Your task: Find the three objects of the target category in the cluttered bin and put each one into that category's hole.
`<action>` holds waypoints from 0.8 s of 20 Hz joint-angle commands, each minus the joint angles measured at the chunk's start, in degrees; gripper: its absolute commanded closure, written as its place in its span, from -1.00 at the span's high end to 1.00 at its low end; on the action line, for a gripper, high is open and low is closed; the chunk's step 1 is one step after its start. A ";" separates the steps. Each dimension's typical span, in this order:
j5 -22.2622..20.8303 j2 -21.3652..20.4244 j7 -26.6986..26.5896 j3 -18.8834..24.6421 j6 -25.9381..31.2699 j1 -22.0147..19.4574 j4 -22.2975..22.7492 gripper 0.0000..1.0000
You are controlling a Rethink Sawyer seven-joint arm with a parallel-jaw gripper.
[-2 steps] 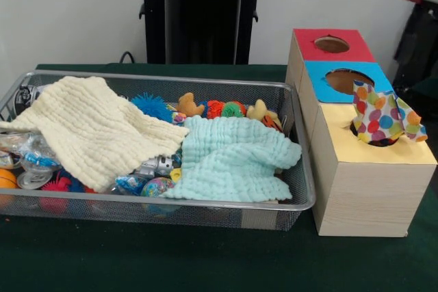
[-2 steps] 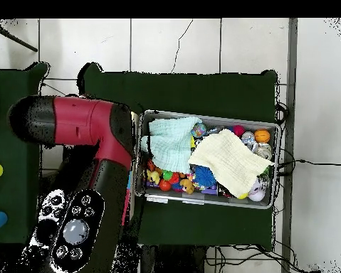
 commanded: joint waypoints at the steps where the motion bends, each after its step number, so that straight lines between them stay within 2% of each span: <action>1: -3.10 0.80 4.33 2.20 8.54 -2.00 -2.18 -1.00; 6: -4.31 0.98 4.77 1.91 8.68 -2.07 -2.44 -1.00; 7: -3.29 0.72 7.11 2.22 8.39 -1.84 -1.14 -1.00; 11: -3.65 1.52 7.45 2.75 6.95 -1.54 0.29 -1.00; 16: -4.01 3.51 7.72 3.86 1.20 -1.24 2.75 -1.00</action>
